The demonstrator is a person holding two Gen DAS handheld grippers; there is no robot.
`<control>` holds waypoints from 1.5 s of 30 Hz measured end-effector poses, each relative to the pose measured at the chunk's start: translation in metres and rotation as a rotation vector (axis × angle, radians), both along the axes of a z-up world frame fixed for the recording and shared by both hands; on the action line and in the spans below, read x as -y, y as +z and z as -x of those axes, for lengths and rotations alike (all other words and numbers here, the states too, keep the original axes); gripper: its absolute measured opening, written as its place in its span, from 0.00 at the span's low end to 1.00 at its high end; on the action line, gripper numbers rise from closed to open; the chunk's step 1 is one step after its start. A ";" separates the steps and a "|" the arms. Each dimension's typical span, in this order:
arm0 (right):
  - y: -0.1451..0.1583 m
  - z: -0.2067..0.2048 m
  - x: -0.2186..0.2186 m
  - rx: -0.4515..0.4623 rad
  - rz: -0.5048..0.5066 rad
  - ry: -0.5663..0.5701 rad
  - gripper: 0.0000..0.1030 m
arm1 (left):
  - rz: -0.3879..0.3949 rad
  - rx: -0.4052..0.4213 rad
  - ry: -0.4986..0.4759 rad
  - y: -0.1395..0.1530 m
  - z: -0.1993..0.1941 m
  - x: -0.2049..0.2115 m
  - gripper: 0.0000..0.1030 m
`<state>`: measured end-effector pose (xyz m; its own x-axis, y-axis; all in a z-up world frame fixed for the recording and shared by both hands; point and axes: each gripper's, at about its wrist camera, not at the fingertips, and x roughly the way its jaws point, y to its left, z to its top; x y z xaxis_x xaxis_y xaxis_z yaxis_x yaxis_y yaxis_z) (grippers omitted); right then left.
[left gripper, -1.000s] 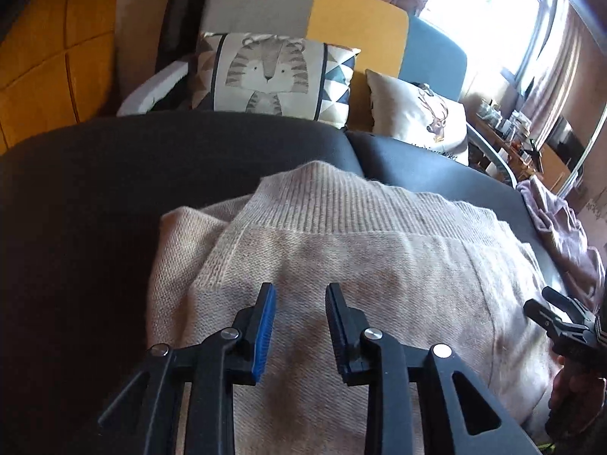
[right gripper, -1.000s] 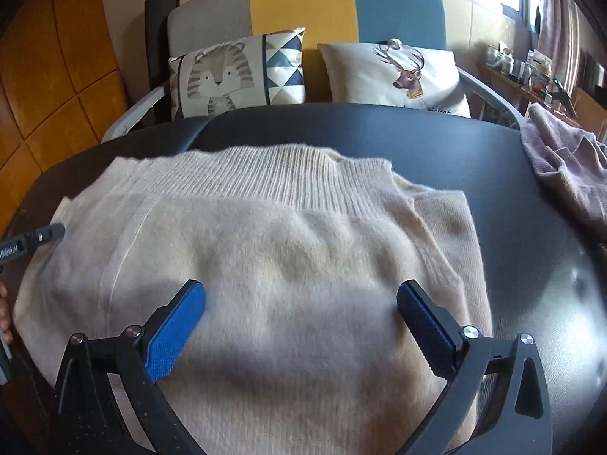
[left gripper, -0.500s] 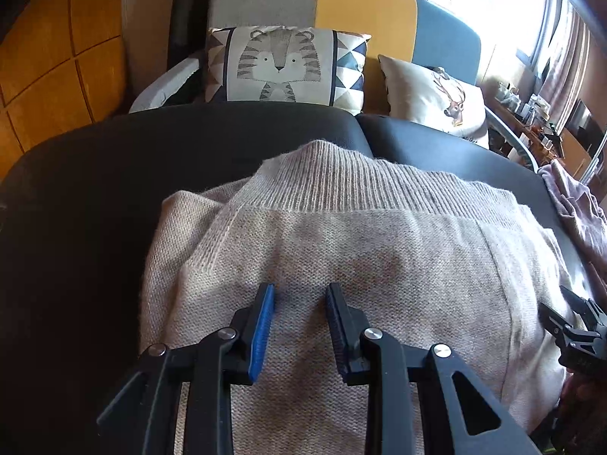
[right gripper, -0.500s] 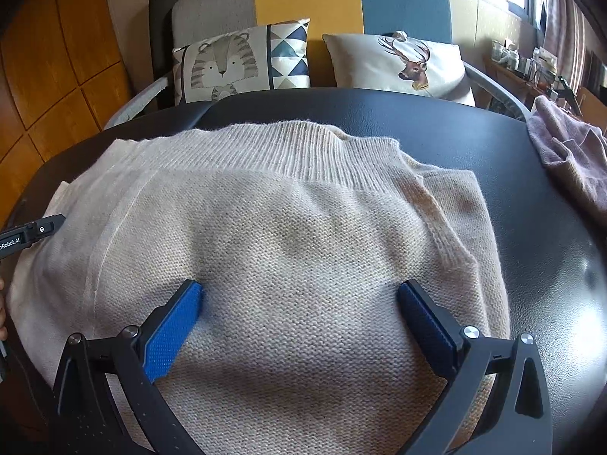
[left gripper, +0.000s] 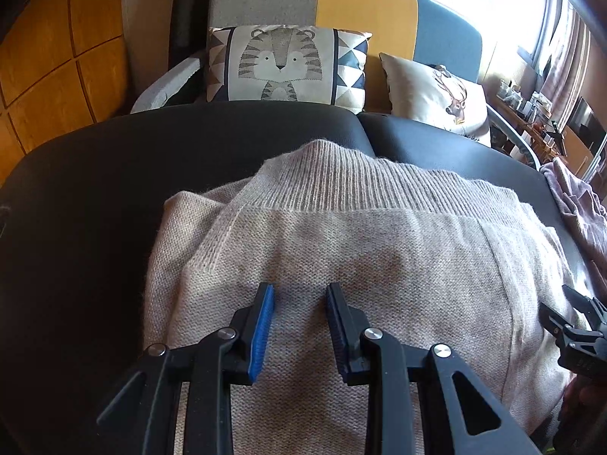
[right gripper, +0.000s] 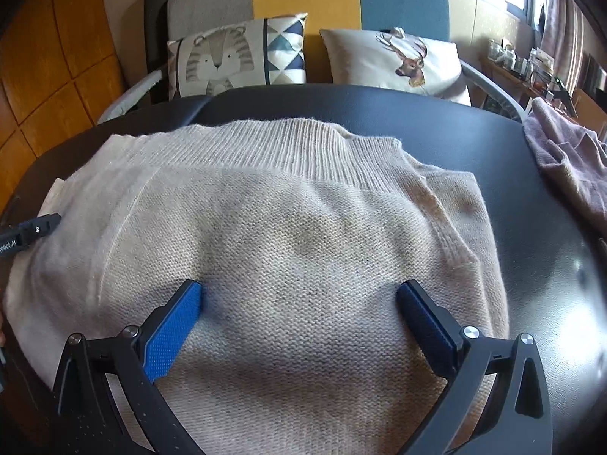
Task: Fold clothes
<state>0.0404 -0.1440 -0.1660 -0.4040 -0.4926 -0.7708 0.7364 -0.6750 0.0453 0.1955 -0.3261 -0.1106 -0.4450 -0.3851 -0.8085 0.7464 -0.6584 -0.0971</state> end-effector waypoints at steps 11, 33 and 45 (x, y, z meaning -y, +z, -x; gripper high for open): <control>0.013 0.000 0.000 0.003 -0.020 -0.010 1.00 | 0.016 -0.013 0.013 0.007 -0.005 0.001 0.28; 0.030 0.040 0.029 0.060 0.023 -0.043 1.00 | 0.003 -0.032 0.020 0.010 0.008 0.025 0.28; 0.006 0.038 0.051 0.070 0.005 0.046 1.00 | 0.007 -0.043 -0.013 -0.005 0.015 0.026 0.33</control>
